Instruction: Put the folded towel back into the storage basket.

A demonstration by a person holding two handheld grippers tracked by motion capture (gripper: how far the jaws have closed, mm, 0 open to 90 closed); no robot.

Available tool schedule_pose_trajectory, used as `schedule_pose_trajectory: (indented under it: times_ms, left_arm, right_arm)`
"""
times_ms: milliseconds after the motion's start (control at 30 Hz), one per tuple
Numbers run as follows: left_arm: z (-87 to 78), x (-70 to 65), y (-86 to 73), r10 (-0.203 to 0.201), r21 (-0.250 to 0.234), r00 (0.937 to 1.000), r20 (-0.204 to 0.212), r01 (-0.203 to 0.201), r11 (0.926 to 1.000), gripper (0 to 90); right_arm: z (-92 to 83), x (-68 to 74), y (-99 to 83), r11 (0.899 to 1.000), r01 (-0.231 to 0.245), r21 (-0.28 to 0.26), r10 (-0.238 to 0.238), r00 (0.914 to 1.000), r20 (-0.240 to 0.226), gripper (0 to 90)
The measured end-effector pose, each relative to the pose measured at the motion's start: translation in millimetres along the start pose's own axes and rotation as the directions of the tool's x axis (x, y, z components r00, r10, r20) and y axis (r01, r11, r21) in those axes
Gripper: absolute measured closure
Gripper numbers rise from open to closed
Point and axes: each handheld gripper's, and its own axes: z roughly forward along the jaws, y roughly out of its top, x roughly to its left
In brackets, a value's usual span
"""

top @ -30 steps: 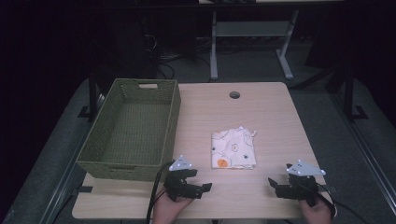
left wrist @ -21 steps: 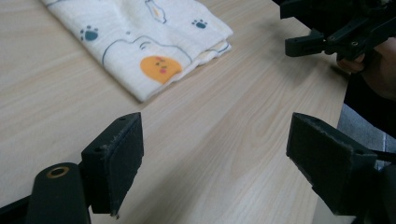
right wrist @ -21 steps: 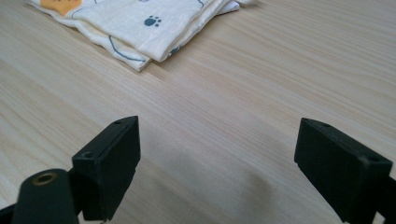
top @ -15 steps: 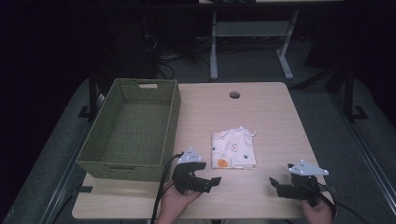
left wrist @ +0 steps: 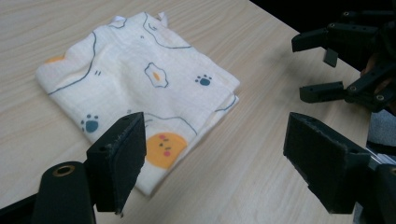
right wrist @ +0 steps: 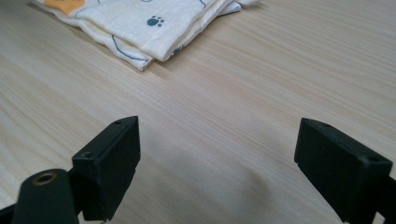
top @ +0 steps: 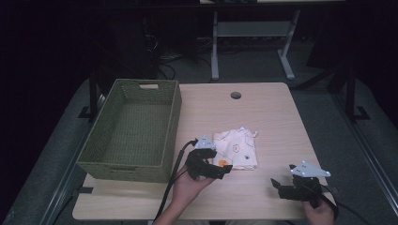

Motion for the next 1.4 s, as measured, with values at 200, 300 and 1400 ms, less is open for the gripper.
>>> schedule_pose_trajectory:
  times_ms: [200,300,1400]
  left_arm:
    - [12.2,1.0,10.0,0.015,0.021,0.9999,0.005,-0.015,0.9997,21.5]
    - [23.8,2.8,19.7,0.02,0.05,0.9998,-0.003,-0.02,0.9986,21.9]
    - [110.1,31.0,44.2,0.068,0.279,0.981,-0.182,-0.015,0.9602,34.6]
  right_arm:
    - [-0.3,-0.6,-0.4,1.0,-0.005,0.0,0.005,1.0,0.001,13.9]
    - [-1.1,-1.8,-0.5,1.0,-0.002,-0.007,0.002,1.0,-0.001,13.9]
    - [-2.9,-2.5,-1.0,1.0,-0.004,-0.009,0.004,0.9999,-0.013,13.9]
